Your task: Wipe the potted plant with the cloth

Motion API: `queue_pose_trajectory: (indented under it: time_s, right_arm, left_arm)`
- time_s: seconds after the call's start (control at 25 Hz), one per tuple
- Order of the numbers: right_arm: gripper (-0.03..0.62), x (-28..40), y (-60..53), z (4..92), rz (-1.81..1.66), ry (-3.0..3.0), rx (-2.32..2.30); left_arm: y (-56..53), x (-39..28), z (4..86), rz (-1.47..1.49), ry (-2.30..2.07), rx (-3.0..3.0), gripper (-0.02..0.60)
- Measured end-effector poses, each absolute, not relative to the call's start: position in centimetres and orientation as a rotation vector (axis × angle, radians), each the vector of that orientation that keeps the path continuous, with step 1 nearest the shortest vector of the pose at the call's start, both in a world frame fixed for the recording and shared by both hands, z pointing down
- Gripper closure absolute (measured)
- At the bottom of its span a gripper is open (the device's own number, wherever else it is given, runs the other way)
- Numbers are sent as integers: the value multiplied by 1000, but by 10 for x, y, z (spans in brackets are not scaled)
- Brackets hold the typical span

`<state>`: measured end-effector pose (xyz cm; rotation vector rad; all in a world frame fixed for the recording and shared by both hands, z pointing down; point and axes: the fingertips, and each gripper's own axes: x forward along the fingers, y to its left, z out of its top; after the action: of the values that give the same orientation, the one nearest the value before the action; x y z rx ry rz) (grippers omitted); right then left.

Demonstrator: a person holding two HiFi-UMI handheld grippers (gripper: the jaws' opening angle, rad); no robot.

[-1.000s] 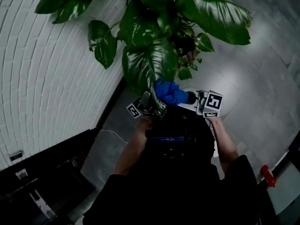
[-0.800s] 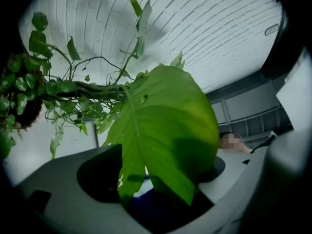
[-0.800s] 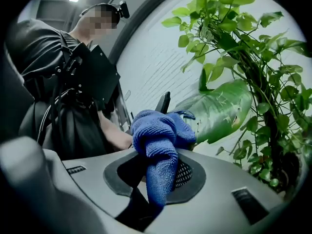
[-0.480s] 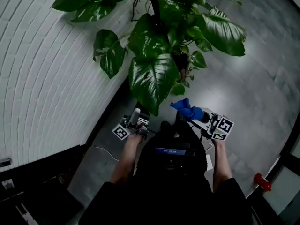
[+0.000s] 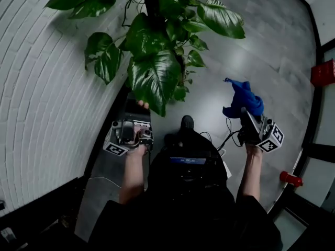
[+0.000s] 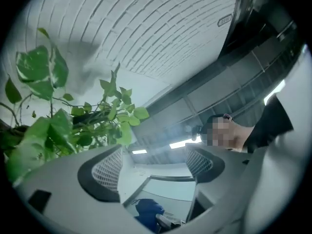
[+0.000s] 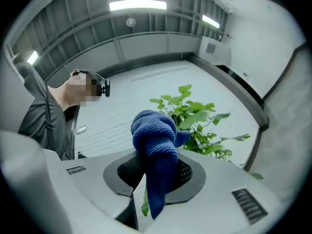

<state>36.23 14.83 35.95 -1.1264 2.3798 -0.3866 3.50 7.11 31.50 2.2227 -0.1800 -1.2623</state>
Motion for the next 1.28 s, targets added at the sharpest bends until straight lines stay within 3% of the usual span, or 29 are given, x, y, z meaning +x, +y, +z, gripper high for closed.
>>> queue_pose_trajectory:
  time_s: [0.28, 0.52, 0.8, 1.0, 1.28]
  right_arm:
    - [487, 392, 143, 297, -217, 2368, -1138]
    - [487, 410, 86, 307, -261, 2428, -923]
    - [487, 444, 25, 297, -278, 2565, -495]
    - [487, 372, 24, 270, -353, 2629, 14]
    - [486, 243, 40, 285, -730, 2602, 245]
  left_arm:
    - [68, 93, 303, -1213, -74, 2213, 170]
    - [42, 129, 304, -1256, -210, 2234, 179]
    - [-7, 221, 293, -1238, -367, 2246, 179]
    - [-5, 222, 277, -1243, -555, 2279, 179]
    - [42, 128, 281, -1315, -769, 2283, 179]
